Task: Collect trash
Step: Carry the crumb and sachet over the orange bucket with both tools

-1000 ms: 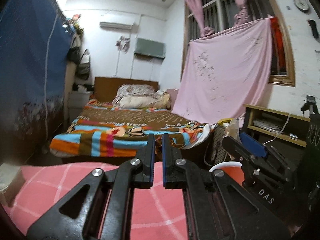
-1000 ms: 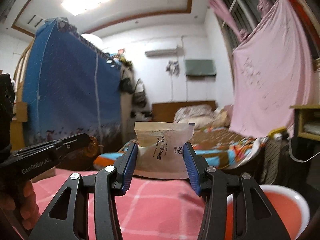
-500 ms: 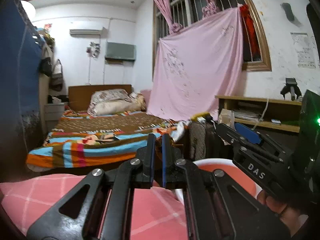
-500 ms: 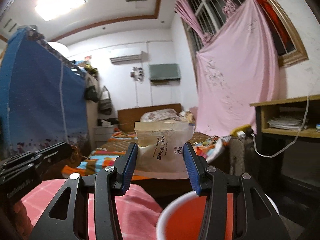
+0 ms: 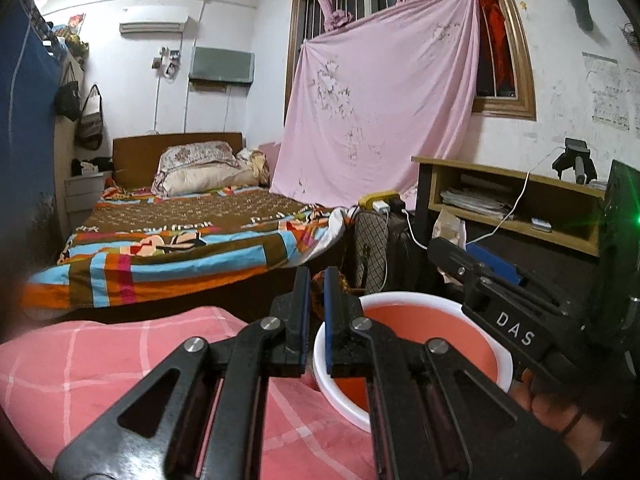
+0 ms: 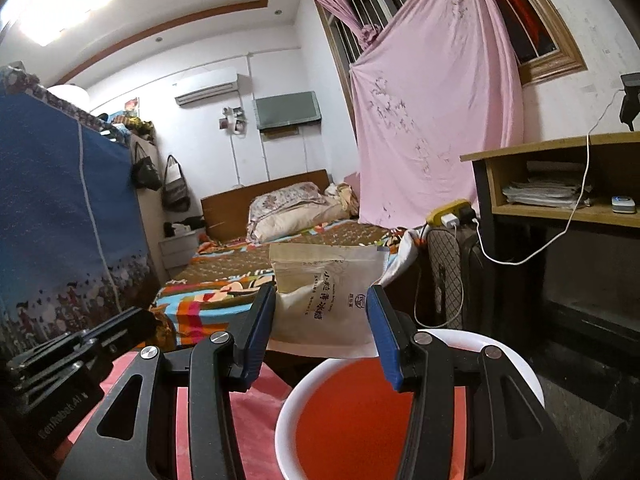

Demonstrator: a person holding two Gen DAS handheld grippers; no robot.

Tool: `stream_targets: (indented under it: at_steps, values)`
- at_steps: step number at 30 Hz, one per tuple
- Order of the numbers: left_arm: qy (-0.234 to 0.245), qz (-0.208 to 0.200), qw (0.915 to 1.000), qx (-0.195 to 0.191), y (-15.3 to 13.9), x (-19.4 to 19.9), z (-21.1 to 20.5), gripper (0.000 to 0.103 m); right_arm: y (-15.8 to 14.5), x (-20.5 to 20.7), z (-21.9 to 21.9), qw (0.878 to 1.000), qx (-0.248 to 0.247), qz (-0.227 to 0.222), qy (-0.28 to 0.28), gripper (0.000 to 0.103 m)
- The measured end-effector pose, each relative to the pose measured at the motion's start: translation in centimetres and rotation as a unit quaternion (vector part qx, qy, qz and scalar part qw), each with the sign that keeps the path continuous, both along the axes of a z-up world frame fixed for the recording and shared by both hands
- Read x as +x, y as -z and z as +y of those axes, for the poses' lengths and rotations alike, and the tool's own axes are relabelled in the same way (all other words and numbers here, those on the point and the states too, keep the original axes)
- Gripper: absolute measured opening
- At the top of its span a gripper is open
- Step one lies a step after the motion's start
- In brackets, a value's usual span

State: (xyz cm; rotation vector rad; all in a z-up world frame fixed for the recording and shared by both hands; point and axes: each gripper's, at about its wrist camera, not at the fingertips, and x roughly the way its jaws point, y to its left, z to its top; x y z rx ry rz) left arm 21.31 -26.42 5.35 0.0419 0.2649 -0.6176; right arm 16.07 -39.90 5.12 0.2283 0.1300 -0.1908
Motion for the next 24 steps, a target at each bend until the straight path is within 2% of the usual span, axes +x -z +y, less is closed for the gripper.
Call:
stream_targets:
  at_steps: [7,11,17,21,24]
  values:
    - [0.007,0.03,0.9995,0.008,0.4,0.8,-0.7,0.0,0.3,0.5,-0.5,1.0,0.008,0.018,0.007,0.047]
    - [0.022,0.069,0.9974,0.003,0.9,1.8,-1.2,0.0,0.6,0.8,-0.8,0.999,0.013,0.034,0.014,0.047]
    - [0.029,0.139,0.9898,-0.002,2.0,3.7,-2.0,0.0,1.3,1.4,-1.8,0.997,0.034,0.064,0.021,0.047]
    - [0.026,0.19,0.9814,-0.002,2.9,4.8,-2.7,0.0,2.1,2.0,-2.6,0.995,0.054,0.087,0.021,0.048]
    - [0.03,0.213,0.9765,-0.007,3.5,5.1,-3.1,0.0,2.6,2.2,-3.1,0.993,0.064,0.098,0.021,0.049]
